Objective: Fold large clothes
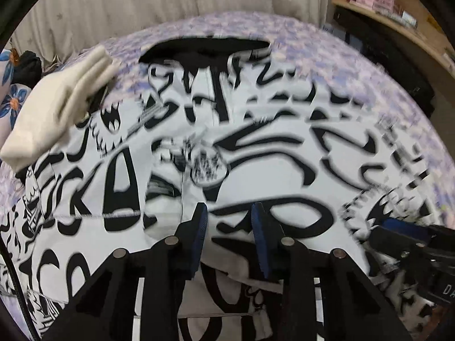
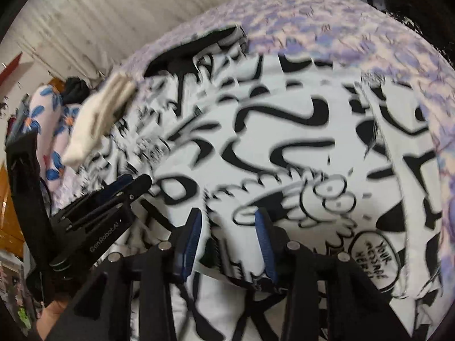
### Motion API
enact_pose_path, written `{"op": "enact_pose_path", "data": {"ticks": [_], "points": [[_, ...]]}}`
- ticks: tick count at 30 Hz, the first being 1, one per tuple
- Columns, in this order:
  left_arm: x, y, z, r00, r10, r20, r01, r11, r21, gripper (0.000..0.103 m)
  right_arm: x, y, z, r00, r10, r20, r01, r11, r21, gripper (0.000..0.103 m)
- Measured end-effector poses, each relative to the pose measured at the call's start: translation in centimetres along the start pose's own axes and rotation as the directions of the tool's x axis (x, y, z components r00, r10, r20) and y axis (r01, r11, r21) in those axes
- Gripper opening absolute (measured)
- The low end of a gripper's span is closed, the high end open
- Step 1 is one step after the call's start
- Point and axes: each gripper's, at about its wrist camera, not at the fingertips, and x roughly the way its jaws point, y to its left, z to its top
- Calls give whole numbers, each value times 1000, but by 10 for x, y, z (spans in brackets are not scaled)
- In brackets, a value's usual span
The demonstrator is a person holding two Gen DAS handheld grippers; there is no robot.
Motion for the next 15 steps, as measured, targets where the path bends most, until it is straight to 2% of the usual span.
{"op": "enact_pose_path", "data": {"ticks": [4, 6, 7, 8, 10, 13, 15], "points": [[12, 8, -8, 1000, 1, -15, -1, 1000, -24, 31, -10, -33, -10, 988, -149, 35, 149, 989, -6, 39], [12, 10, -9, 1000, -7, -5, 7, 1000, -30, 31, -23, -59, -13, 963, -259, 72, 260, 966, 6, 39], [12, 11, -9, 1000, -9, -4, 9, 1000, -30, 31, -32, -73, -16, 953, -289, 94, 288, 957, 19, 33], [12, 11, -10, 1000, -13, -4, 13, 1000, -28, 31, -35, -82, -16, 961, -261, 92, 260, 965, 28, 27], [12, 9, -11, 1000, -6, -1, 6, 1000, -20, 32, -40, -98, -19, 968, -236, 80, 232, 971, 52, 8], [13, 6, -9, 1000, 13, 4, -13, 1000, -2, 36, -46, -99, -20, 965, -245, 91, 240, 969, 58, 7], [11, 4, -10, 1000, -5, 2, 5, 1000, -3, 49, -46, -94, -21, 950, -294, 101, 290, 956, 56, 12]]}}
